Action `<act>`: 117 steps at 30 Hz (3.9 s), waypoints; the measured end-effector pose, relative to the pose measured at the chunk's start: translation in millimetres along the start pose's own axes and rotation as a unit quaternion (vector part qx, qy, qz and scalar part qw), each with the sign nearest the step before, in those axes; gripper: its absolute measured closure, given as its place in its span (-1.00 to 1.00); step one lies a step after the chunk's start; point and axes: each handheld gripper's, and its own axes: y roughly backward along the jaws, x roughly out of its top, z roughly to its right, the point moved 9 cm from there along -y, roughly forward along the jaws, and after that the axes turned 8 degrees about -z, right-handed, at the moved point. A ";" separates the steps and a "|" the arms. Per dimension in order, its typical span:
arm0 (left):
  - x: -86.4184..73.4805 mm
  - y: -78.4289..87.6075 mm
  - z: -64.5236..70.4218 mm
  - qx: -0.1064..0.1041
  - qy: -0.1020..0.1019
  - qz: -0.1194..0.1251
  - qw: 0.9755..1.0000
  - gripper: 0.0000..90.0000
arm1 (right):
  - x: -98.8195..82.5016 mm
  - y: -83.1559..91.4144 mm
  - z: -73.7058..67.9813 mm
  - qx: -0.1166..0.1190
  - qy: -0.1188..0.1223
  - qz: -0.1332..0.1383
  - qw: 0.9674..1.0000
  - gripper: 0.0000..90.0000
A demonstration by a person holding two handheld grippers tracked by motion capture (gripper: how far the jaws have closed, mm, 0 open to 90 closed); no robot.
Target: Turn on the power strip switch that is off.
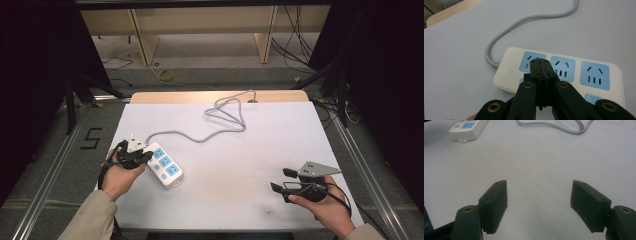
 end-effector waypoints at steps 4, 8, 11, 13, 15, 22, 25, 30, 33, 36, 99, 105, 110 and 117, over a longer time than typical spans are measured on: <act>0.7 -1.2 -1.8 0.003 0.002 0.000 1.000 1.00 | 0.0 0.0 -0.1 0.000 0.000 0.000 1.000 -0.33; 0.5 -2.7 -4.4 0.004 0.002 -0.003 1.000 1.00 | -0.1 0.0 -0.1 0.000 0.000 0.000 1.000 -0.33; 0.3 -3.4 -6.2 0.007 0.002 -0.005 1.000 1.00 | -0.1 0.0 0.0 0.000 0.000 0.000 1.000 -0.33; 0.3 -3.7 -6.7 0.007 0.002 -0.005 1.000 1.00 | -0.1 0.0 0.0 0.000 0.001 0.000 1.000 -0.33; 0.4 -4.2 -8.6 0.010 0.003 -0.006 1.000 1.00 | -0.2 0.0 0.0 0.000 0.001 -0.001 1.000 -0.33; 0.3 -5.1 -11.7 0.015 0.000 -0.011 1.000 1.00 | -0.3 0.0 0.0 0.000 0.001 -0.001 1.000 -0.33; 0.9 -5.0 -13.2 0.018 0.000 -0.011 1.000 1.00 | -0.2 0.0 -0.1 0.000 0.001 -0.001 1.000 -0.33; 0.9 -5.8 -14.5 0.018 0.001 -0.014 1.000 1.00 | -0.3 0.0 0.0 0.000 0.001 -0.001 1.000 -0.33; 0.6 -7.2 -16.2 0.019 0.003 -0.016 1.000 1.00 | -0.6 0.2 0.1 0.000 0.002 -0.002 1.000 -0.33; 0.5 -7.7 -17.7 0.020 0.006 -0.017 1.000 1.00 | -0.4 0.0 0.1 -0.001 0.001 -0.001 1.000 -0.33; -3.7 -26.1 -20.7 0.015 -0.002 -0.059 0.998 1.00 | -1.1 -0.8 0.1 -0.001 0.002 -0.005 1.000 -0.33; -4.2 -29.5 -17.9 0.012 -0.007 -0.066 0.998 1.00 | -1.3 -0.9 0.1 -0.001 0.002 -0.005 1.000 -0.33; -4.8 -31.2 -17.2 0.011 -0.008 -0.071 0.997 1.00 | -1.4 -1.0 -0.1 -0.001 0.002 -0.005 1.000 -0.33; -6.6 -32.1 -15.8 0.006 -0.010 -0.080 0.997 1.00 | -1.5 -0.9 -0.1 -0.001 0.003 -0.006 1.000 -0.33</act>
